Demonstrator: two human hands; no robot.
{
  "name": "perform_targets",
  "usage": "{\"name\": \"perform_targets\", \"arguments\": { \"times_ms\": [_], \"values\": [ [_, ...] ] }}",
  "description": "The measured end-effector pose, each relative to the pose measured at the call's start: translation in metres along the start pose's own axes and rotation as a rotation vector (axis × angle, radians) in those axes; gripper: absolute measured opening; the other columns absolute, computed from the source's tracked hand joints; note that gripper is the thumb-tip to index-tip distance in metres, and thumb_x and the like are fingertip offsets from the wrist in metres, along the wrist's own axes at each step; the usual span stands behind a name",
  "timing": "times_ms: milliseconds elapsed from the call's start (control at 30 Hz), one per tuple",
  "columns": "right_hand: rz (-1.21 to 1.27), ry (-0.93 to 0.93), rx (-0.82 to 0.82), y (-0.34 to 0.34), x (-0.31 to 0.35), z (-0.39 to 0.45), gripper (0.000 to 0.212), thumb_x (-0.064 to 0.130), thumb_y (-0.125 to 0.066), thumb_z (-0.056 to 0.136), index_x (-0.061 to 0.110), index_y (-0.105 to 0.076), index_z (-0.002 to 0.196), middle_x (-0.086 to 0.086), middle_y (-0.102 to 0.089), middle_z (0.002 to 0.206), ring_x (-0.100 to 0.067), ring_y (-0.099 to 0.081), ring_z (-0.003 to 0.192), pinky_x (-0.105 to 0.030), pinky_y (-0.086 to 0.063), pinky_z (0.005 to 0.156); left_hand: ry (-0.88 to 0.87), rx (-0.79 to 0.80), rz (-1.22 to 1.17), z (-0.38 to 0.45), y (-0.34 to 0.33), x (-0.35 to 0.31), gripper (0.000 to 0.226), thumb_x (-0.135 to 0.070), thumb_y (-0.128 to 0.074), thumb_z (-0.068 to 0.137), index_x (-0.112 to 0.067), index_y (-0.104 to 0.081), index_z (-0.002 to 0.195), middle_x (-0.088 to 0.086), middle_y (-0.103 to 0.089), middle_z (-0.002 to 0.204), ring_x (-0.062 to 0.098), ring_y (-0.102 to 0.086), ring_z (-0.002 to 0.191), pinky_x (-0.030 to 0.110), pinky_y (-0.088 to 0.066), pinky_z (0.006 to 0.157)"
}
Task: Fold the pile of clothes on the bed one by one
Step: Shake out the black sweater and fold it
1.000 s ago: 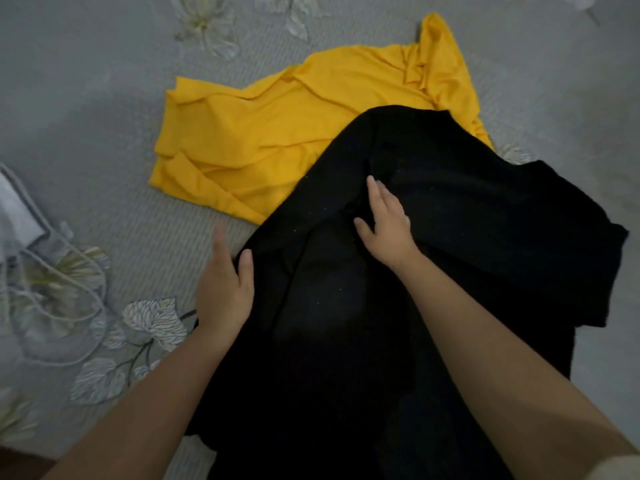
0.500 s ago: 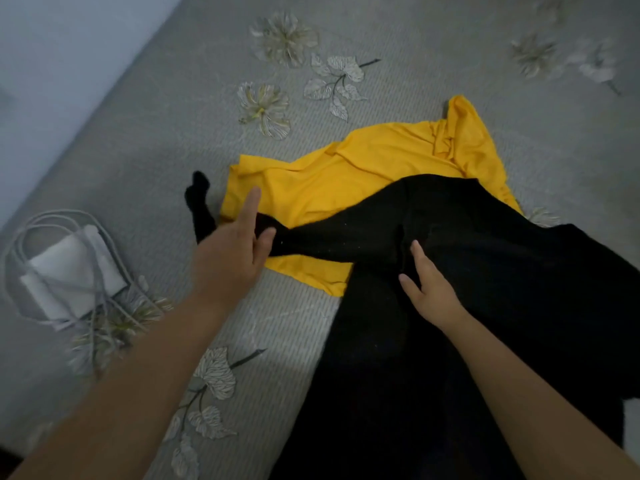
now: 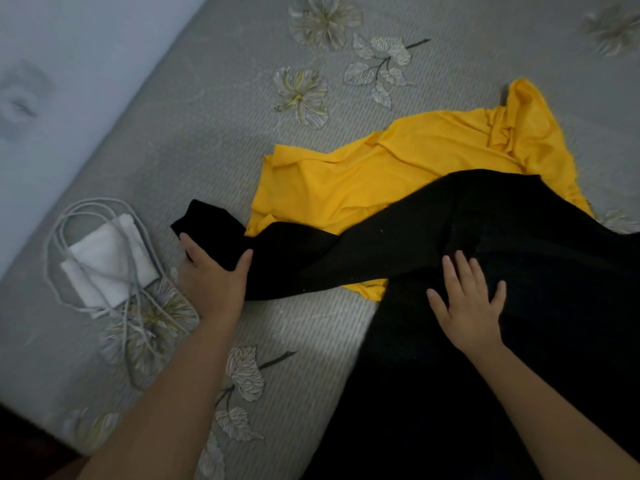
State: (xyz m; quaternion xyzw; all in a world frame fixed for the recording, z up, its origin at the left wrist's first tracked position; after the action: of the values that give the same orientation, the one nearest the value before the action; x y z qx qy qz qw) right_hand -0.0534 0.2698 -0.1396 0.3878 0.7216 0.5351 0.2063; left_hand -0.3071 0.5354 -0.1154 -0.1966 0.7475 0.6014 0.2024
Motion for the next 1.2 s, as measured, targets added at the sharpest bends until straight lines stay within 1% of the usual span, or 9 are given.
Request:
{"name": "perform_targets", "arguments": {
  "times_ms": [100,267,333,467,733,833,933,1033,1200],
  "values": [
    [0.015,0.007,-0.004,0.0,0.002,0.001,0.06,0.041,-0.035,0.094,0.023,-0.012,0.146,-0.001,-0.006,0.155,-0.02,-0.001,0.142,-0.055,0.004,0.109,0.033,0.084,-0.07,0.005,-0.011,0.0,0.089,-0.033,-0.063,0.084,-0.005,-0.005,0.145,0.02,-0.029,0.146,0.033,-0.032,0.132,0.04,-0.029,0.104],
    [0.132,0.053,0.038,0.001,0.0,0.001,0.06,0.04,-0.035,0.095,0.025,-0.008,0.146,0.003,-0.001,0.155,-0.015,0.005,0.142,-0.049,0.011,0.11,-0.14,0.072,-0.096,-0.014,-0.015,-0.03,0.042,-0.019,-0.042,0.096,-0.002,-0.041,0.135,0.018,-0.048,0.134,0.031,-0.044,0.123,0.035,-0.033,0.099],
    [0.296,0.097,0.056,0.007,-0.005,-0.002,0.059,0.036,-0.035,0.096,0.025,-0.004,0.145,0.005,0.001,0.155,-0.01,0.005,0.141,-0.039,0.013,0.11,-0.227,0.055,-0.196,-0.032,-0.014,-0.056,0.039,-0.018,-0.04,0.097,-0.003,-0.045,0.133,0.015,-0.051,0.132,0.028,-0.046,0.122,0.028,-0.033,0.097],
    [0.607,0.109,-0.015,0.033,-0.035,-0.029,0.061,0.029,-0.04,0.095,0.026,-0.003,0.143,0.018,0.0,0.145,0.005,-0.002,0.13,-0.017,-0.003,0.106,-0.446,0.069,-0.308,-0.082,-0.022,-0.138,0.037,-0.016,-0.041,0.097,-0.002,-0.045,0.131,0.015,-0.051,0.132,0.027,-0.046,0.122,0.013,-0.028,0.09],
    [0.738,-0.143,-0.292,0.071,-0.205,-0.125,0.058,0.016,-0.045,0.094,0.014,-0.015,0.143,0.014,-0.012,0.141,-0.001,-0.012,0.132,-0.002,-0.007,0.1,-0.849,0.278,-0.511,-0.261,-0.091,-0.309,0.039,-0.012,-0.046,0.093,0.001,-0.046,0.129,0.017,-0.053,0.129,0.008,-0.038,0.113,0.0,-0.024,0.091],
    [0.844,-0.265,-0.404,0.076,-0.279,-0.161,0.052,0.011,-0.043,0.095,0.015,-0.02,0.142,0.007,-0.025,0.141,-0.005,-0.022,0.13,-0.012,-0.018,0.104,-1.024,0.592,-0.511,-0.35,-0.14,-0.344,0.049,-0.011,-0.052,0.089,0.001,-0.039,0.134,0.019,-0.05,0.131,0.016,-0.042,0.119,-0.001,-0.024,0.094],
    [0.916,-0.403,-0.445,0.069,-0.337,-0.189,0.051,0.018,-0.039,0.096,0.014,-0.019,0.144,-0.004,-0.029,0.148,-0.013,-0.028,0.133,-0.027,-0.026,0.108,-1.247,0.948,-0.059,-0.421,-0.2,-0.327,0.072,-0.024,-0.059,0.088,-0.022,-0.013,0.143,0.016,-0.046,0.135,0.028,-0.044,0.123,0.028,-0.033,0.104],
    [0.938,-0.487,-0.441,0.058,-0.368,-0.202,0.051,0.024,-0.04,0.096,0.012,-0.025,0.143,-0.009,-0.04,0.142,-0.02,-0.04,0.128,-0.027,-0.032,0.099,-1.364,0.777,0.322,-0.421,-0.224,-0.288,0.072,-0.033,-0.054,0.089,-0.021,-0.011,0.146,0.012,-0.04,0.14,0.027,-0.04,0.126,0.037,-0.035,0.103],
    [0.795,-0.415,-0.441,0.059,-0.368,-0.174,0.048,0.025,-0.05,0.092,0.005,-0.041,0.135,-0.015,-0.051,0.13,-0.027,-0.048,0.119,-0.032,-0.035,0.098,-1.126,0.375,0.636,-0.35,-0.213,-0.24,0.063,-0.037,-0.048,0.091,-0.015,-0.022,0.144,0.014,-0.032,0.146,0.028,-0.025,0.136,0.04,-0.027,0.108]
  ]
}}
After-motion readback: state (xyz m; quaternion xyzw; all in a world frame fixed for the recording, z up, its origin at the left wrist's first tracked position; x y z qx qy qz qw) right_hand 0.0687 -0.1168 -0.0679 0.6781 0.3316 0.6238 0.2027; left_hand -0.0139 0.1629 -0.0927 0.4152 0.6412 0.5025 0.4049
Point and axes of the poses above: each hand's wrist, its own z-axis towards the middle knuckle, its own y-axis out of the back of the hand, x = y × z, the point moved 6 cm from there along z, towards the middle knuckle
